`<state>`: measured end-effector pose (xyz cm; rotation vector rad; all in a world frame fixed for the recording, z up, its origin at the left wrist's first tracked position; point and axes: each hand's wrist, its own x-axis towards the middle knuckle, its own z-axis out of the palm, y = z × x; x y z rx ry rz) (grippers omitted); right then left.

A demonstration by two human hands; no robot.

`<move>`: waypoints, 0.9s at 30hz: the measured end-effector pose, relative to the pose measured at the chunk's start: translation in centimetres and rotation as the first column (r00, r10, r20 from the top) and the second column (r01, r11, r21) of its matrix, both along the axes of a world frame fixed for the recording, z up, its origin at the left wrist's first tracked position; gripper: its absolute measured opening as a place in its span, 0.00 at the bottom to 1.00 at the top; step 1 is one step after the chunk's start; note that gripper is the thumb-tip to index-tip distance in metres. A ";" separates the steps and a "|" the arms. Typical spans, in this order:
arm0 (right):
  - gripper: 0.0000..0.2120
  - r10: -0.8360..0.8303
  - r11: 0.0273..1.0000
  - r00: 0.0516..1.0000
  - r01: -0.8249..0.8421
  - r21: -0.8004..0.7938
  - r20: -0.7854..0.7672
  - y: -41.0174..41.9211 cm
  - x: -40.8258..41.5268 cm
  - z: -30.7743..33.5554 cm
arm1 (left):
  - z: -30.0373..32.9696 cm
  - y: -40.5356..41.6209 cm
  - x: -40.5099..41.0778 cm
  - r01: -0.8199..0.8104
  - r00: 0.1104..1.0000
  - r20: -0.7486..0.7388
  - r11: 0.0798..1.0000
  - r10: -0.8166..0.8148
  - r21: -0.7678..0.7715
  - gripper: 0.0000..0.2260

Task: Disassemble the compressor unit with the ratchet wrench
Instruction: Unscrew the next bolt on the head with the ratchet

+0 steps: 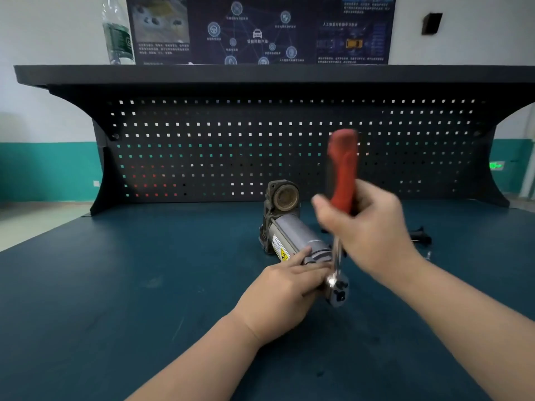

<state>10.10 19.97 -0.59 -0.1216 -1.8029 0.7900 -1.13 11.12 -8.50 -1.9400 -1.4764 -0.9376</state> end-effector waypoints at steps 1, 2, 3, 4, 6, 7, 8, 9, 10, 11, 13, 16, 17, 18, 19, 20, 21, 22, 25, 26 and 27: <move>0.09 0.063 0.990 0.997 -0.069 0.122 0.046 -0.6 -0.2 -0.2 | 0.0 0.0 0.0 0.006 1.000 -0.002 1.000 -0.006 0.021 0.08; 0.08 0.091 0.974 0.993 -0.103 0.201 0.069 -1.0 -0.3 -0.5 | 0.0 -0.1 0.0 0.006 1.000 -0.005 0.999 -0.006 0.050 0.09; 0.07 0.106 0.968 0.993 -0.115 0.224 0.051 -1.0 -0.4 -0.8 | 0.0 0.0 0.0 0.004 1.000 -0.008 0.998 -0.004 0.064 0.10; 0.07 0.114 0.977 0.993 -0.113 0.183 0.002 -0.7 -0.3 -1.0 | -0.1 0.0 -0.1 -0.005 1.000 -0.008 0.998 0.006 0.060 0.10; 0.09 0.078 0.995 0.987 -0.086 -0.048 -0.141 0.6 0.0 -1.5 | -0.4 0.3 -0.3 -0.053 0.998 -0.012 0.998 0.054 0.033 0.10; 0.08 0.036 0.974 0.979 -0.079 -0.214 -0.199 1.4 0.2 -2.0 | -0.6 0.4 -0.3 -0.073 0.997 -0.010 0.997 0.073 0.024 0.11; 0.08 -0.023 0.916 0.974 -0.069 -0.396 -0.224 2.1 0.3 -2.6 | -0.6 0.4 -0.3 -0.077 0.997 0.000 0.997 0.077 0.018 0.11; 0.09 -0.089 0.815 0.975 -0.048 -0.578 -0.206 2.9 0.4 -3.4 | -0.5 0.4 -0.2 -0.081 0.997 0.009 0.997 0.080 0.018 0.11; 0.10 -0.143 0.675 0.978 -0.016 -0.737 -0.153 3.5 0.3 -4.3 | -0.4 0.3 -0.2 -0.094 0.996 -0.001 0.995 0.094 0.026 0.11; 0.11 -0.176 0.539 0.979 0.008 -0.842 -0.103 3.9 0.2 -5.0 | -0.3 0.3 -0.2 -0.112 0.993 -0.040 0.993 0.114 0.043 0.11; 0.10 -0.209 0.438 0.975 0.029 -0.899 -0.070 4.2 0.0 -5.4 | -0.2 0.4 -0.2 -0.103 0.985 -0.135 0.993 0.111 0.065 0.11; 0.11 -0.136 0.751 0.979 0.001 -0.661 -0.152 3.7 0.2 -3.9 | -0.4 0.4 -0.2 -0.015 0.990 -0.139 1.000 0.014 -0.002 0.14; 0.12 -0.089 0.848 0.982 -0.013 -0.531 -0.165 3.3 0.3 -3.1 | -0.4 0.4 -0.2 -0.003 0.992 -0.126 1.000 0.001 -0.017 0.14; 0.13 -0.038 0.910 0.986 -0.034 -0.413 -0.164 2.9 0.4 -2.5 | -0.4 0.3 -0.1 -0.005 0.993 -0.120 1.000 0.003 -0.019 0.14; 0.14 0.005 0.947 0.989 -0.053 -0.317 -0.150 2.4 0.5 -2.2 | -0.4 0.3 -0.1 -0.011 0.993 -0.121 1.000 0.010 -0.008 0.13; 0.15 0.031 0.967 0.991 -0.063 -0.245 -0.133 1.9 0.5 -2.2 | -0.4 0.3 -0.1 -0.018 0.993 -0.117 1.000 0.019 0.005 0.13; 0.15 0.031 0.978 0.990 -0.058 -0.200 -0.139 1.5 0.6 -2.5 | -0.4 0.3 -0.1 -0.024 0.994 -0.107 1.000 0.026 0.017 0.13; 0.14 -0.002 0.978 0.986 -0.033 -0.205 -0.169 1.3 0.6 -2.8 | -0.4 0.3 -0.1 -0.028 0.995 -0.092 0.999 0.030 0.027 0.13; 0.14 -0.193 0.800 0.961 0.036 -0.600 -0.200 2.2 0.6 -3.6 | -0.6 0.4 0.1 -0.032 0.999 -0.028 0.999 0.033 0.034 0.12; 0.14 -0.233 0.618 0.968 0.069 -0.783 -0.098 2.9 0.5 -4.0 | -0.6 0.4 0.2 -0.036 0.999 -0.001 0.999 0.036 0.035 0.12; 0.15 -0.194 0.398 0.981 0.098 -0.912 0.020 3.6 0.4 -4.5 | -0.5 0.4 0.3 -0.040 0.999 0.015 0.999 0.040 0.036 0.12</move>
